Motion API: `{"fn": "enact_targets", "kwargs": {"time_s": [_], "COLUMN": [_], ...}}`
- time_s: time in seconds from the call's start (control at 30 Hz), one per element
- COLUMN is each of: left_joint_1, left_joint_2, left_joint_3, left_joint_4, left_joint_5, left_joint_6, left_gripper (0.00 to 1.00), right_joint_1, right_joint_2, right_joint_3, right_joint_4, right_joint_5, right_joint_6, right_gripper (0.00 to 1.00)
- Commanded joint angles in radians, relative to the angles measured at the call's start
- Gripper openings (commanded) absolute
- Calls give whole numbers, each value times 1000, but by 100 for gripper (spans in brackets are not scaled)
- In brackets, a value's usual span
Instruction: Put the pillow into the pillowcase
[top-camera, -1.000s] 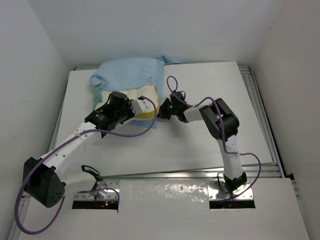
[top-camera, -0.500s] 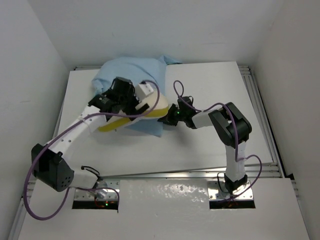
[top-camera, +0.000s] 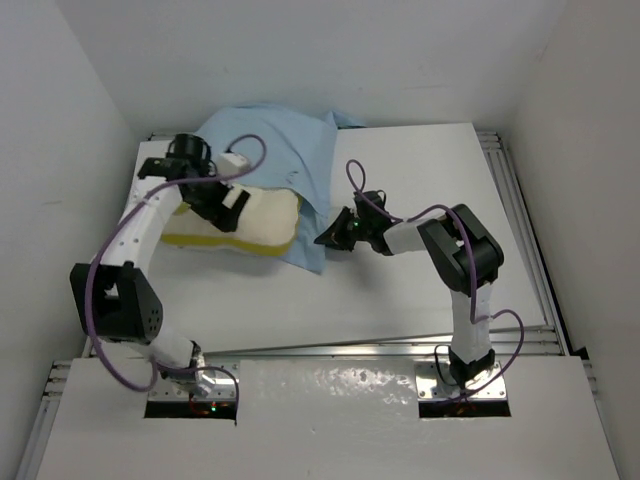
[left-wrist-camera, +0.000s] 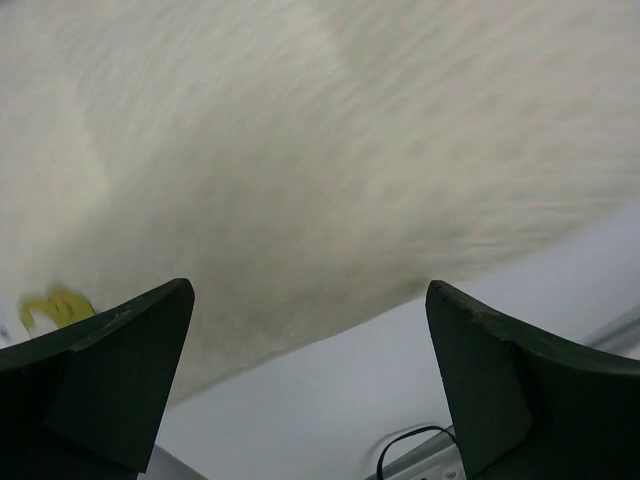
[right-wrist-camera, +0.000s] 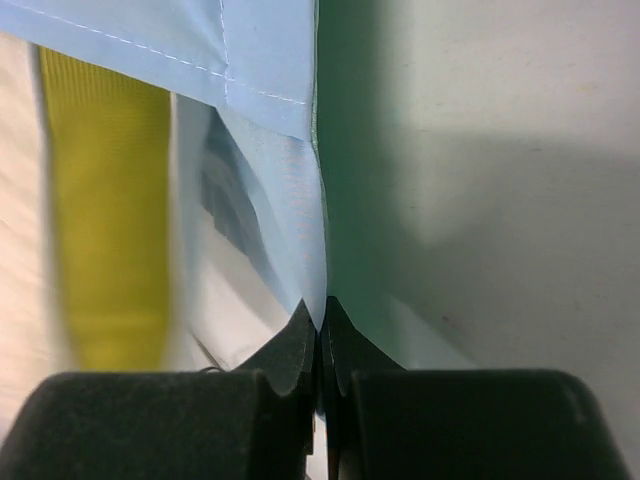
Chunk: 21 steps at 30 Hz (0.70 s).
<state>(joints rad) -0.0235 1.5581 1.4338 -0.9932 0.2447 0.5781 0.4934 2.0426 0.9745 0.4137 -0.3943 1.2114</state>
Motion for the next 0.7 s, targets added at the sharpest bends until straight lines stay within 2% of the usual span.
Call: {"fn": "enact_targets", "kwargs": {"time_s": [0.0, 0.1, 0.17, 0.23, 0.3, 0.33, 0.4, 0.43, 0.47, 0.5, 0.53, 0.6, 0.67], "left_joint_1": [-174, -174, -176, -179, -170, -153, 6, 75, 179, 219, 281, 327, 375], "left_joint_2": [-170, -185, -176, -167, -161, -161, -127, -95, -40, 100, 257, 379, 467], "left_joint_3": [-33, -47, -24, -7, 16, 16, 42, 68, 171, 241, 387, 491, 519], "left_joint_4": [-45, -94, -212, -246, -198, -44, 138, 169, 163, 78, 12, -117, -117], "left_joint_5": [140, 229, 284, 300, 245, 196, 148, 142, 111, 91, 41, -19, -68], "left_joint_6": [199, 305, 443, 463, 369, 166, 21, -117, -163, -206, -211, -228, -228], "left_gripper": [100, 100, 100, 100, 100, 100, 100, 100, 100, 99, 96, 91, 89], "right_joint_1": [7, 5, 4, 1, -3, -3, -4, -4, -6, -6, -6, -6, -6], "right_joint_2": [-18, -9, 2, 8, 11, 11, 10, 10, 8, 7, 2, -7, -15], "right_joint_3": [32, 38, 44, 44, 36, 35, 33, 32, 29, 29, 32, 42, 47], "right_joint_4": [-19, -13, -21, -13, 2, 7, 4, 4, 4, -1, -7, -30, -42], "right_joint_5": [-15, -15, -11, -14, -14, -14, -12, -12, -14, -15, -15, -14, -12], "right_joint_6": [-18, -15, -12, 2, 17, 16, 14, 14, 13, 7, -6, -24, -38], "right_gripper": [0, 0, 0, 0, 0, 0, 0, 0, 0, 0, 0, 0, 0]}}
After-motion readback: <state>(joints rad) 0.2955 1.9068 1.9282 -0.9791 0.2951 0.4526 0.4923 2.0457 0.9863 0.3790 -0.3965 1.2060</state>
